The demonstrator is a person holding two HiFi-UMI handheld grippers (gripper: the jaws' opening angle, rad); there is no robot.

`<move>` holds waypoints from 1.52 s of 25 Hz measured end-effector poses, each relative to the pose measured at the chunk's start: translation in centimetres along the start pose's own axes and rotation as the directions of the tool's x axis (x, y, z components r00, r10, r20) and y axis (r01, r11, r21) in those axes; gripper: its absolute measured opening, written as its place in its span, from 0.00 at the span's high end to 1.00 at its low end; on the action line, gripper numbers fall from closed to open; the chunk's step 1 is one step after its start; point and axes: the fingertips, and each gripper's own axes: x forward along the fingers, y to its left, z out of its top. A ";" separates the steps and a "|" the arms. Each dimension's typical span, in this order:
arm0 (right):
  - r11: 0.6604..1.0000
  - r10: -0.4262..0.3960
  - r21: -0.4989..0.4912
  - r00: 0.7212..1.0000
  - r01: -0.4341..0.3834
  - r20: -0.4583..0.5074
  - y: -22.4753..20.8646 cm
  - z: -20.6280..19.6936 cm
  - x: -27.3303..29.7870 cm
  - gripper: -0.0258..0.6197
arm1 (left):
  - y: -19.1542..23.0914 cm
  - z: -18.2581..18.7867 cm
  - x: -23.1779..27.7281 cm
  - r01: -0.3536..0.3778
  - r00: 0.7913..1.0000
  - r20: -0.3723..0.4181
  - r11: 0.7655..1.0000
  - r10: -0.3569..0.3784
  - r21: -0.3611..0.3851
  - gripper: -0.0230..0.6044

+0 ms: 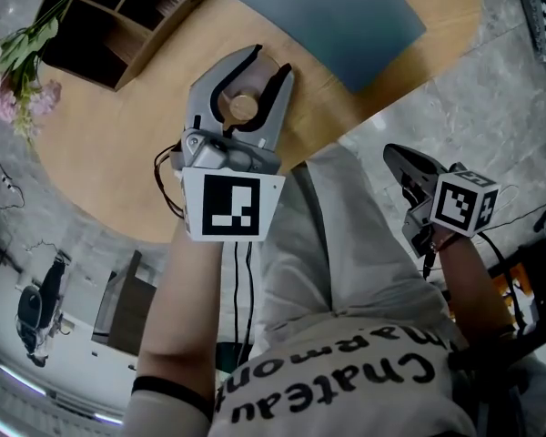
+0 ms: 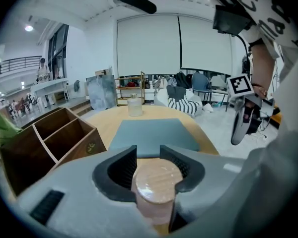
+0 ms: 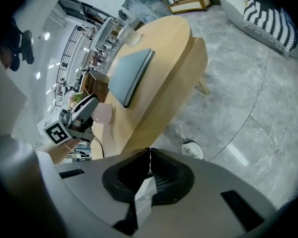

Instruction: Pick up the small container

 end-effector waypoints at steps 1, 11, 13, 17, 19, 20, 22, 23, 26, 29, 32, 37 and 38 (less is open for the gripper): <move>1.000 0.003 0.000 1.000 -0.003 0.002 0.1 -0.1 0.0 0.94 | 0.0 0.0 0.0 0.001 1.000 0.001 1.000 -0.001 0.001 0.73; 1.000 0.005 -0.002 1.000 -0.005 0.011 0.6 -0.8 -0.4 0.94 | -1.1 0.3 -0.5 -0.014 1.000 0.010 0.997 0.013 0.078 0.82; 1.000 0.008 -0.006 1.000 -0.008 0.012 0.8 -0.9 -0.6 0.94 | -1.1 0.6 -0.7 -0.026 1.000 0.016 0.997 0.025 0.074 0.85; 1.000 0.011 -0.017 1.000 -0.011 0.020 1.2 -0.9 -0.9 0.94 | -1.4 0.7 -0.8 -0.021 1.000 0.011 0.996 0.020 0.081 0.87; 1.000 0.012 -0.023 1.000 -0.012 0.023 1.4 -1.0 -1.1 0.94 | -1.5 0.7 -0.8 -0.020 1.000 0.005 0.997 0.020 0.080 0.87; 1.000 0.013 -0.027 1.000 -0.013 0.023 1.5 -1.0 -1.2 0.94 | -1.4 0.6 -0.9 -0.022 1.000 0.002 0.997 0.022 0.078 0.87; 0.999 0.013 -0.032 1.000 -0.013 0.026 1.6 -0.9 -1.4 0.94 | -1.4 0.5 -1.0 -0.026 1.000 -0.007 0.997 0.026 0.069 0.87; 0.999 0.013 -0.034 1.000 -0.012 0.027 1.6 -0.9 -1.5 0.94 | -1.3 0.4 -1.2 -0.028 0.999 -0.013 0.998 0.029 0.061 0.87; 0.999 0.015 -0.034 0.999 -0.014 0.037 1.9 -0.7 -1.7 0.94 | -1.2 -0.3 -1.9 -0.038 0.998 -0.041 0.999 0.040 0.037 0.87; 0.999 0.029 -0.040 0.998 -0.027 0.046 2.8 -0.4 -1.9 0.94 | -1.2 -0.6 -3.0 -0.040 0.997 -0.065 0.999 0.042 0.036 0.87; 0.998 0.044 -0.056 0.998 -0.041 0.051 3.9 -0.1 -2.1 0.94 | -1.2 -0.6 -4.1 -0.046 0.996 -0.074 0.999 0.048 0.026 0.87; 0.994 0.068 -0.092 0.996 -0.062 0.065 5.8 0.9 -2.6 0.94 | -0.8 0.3 -5.9 -0.067 0.995 -0.072 0.997 0.068 0.026 0.87; 0.993 0.072 -0.098 0.995 -0.065 0.067 6.2 1.0 -2.8 0.94 | -0.8 0.5 -6.4 -0.067 0.995 -0.070 0.997 0.069 0.027 0.87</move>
